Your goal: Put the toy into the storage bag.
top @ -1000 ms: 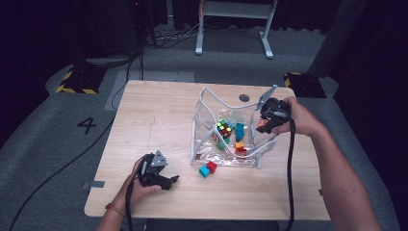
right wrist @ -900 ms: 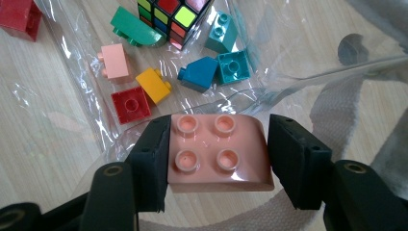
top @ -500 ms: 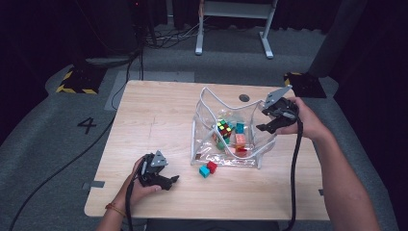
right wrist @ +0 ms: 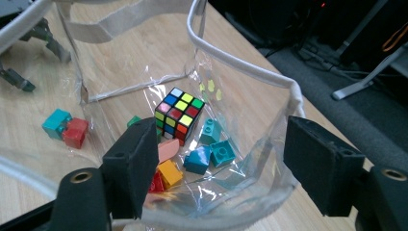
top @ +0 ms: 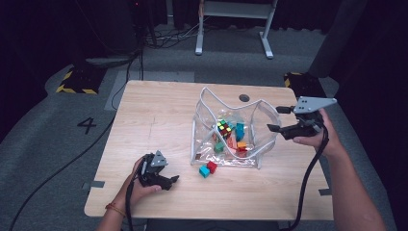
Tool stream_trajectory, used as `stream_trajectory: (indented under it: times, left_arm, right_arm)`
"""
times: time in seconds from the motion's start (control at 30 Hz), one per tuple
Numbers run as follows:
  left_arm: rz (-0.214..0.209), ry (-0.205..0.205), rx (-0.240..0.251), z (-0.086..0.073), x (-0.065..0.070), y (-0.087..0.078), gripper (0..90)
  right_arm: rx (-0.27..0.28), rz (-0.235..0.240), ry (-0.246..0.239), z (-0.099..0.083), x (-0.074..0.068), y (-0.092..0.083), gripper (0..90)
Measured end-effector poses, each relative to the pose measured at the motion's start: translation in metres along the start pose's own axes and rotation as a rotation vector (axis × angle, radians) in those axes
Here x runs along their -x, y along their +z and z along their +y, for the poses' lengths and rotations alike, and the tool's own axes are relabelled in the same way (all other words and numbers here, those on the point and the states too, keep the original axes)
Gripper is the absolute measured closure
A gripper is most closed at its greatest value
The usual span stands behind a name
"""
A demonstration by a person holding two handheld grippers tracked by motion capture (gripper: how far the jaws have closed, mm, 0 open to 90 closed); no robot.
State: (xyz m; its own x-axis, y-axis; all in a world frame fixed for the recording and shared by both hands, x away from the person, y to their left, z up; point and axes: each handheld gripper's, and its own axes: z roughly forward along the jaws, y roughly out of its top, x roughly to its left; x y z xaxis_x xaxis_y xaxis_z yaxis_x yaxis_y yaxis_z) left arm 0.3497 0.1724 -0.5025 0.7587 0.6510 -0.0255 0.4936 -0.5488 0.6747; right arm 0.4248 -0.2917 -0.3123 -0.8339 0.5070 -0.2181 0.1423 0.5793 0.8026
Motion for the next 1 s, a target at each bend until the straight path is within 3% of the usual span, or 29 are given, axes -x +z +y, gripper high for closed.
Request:
stream_trajectory:
  times: [0.17, 0.57, 0.83, 1.0]
  left_arm:
    - [0.000, 0.000, 0.000, 0.000, 0.000, 0.000, 12.5]
    - [0.000, 0.000, 0.000, 0.000, 0.000, 0.000, 12.5]
    - [0.000, 0.000, 0.000, 0.000, 0.000, 0.000, 12.5]
    - [0.000, 0.000, 0.000, 0.000, 0.000, 0.000, 12.5]
  right_arm:
    - [0.068, -0.032, 0.050, -0.015, -0.007, -0.016, 27.2]
    - [0.121, -0.085, 0.074, -0.049, -0.030, -0.031, 23.8]
    - [0.118, -0.061, 0.099, -0.077, -0.049, -0.024, 24.9]
    - [0.104, -0.006, 0.128, -0.092, -0.063, -0.010, 27.1]
